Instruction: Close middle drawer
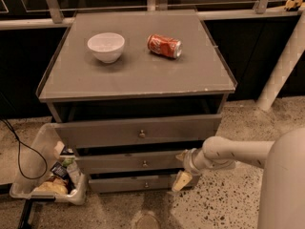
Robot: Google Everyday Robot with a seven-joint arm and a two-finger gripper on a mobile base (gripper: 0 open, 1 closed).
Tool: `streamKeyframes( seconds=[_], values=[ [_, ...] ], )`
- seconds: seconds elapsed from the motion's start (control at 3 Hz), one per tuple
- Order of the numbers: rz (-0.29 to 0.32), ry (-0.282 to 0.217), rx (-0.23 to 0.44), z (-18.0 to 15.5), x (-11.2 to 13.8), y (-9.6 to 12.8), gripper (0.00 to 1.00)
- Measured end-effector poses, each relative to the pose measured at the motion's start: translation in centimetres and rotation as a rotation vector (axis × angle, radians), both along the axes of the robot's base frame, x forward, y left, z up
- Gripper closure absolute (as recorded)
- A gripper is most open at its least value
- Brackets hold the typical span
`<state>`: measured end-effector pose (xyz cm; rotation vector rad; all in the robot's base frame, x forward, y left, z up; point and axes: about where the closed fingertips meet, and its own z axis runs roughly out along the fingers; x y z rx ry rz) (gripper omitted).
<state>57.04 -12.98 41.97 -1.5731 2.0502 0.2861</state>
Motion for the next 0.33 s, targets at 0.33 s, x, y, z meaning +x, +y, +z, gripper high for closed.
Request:
streamKeyframes(
  seconds=[0.33],
  values=[
    [0.000,0.000,0.000,0.00,0.00,0.00,0.00]
  ],
)
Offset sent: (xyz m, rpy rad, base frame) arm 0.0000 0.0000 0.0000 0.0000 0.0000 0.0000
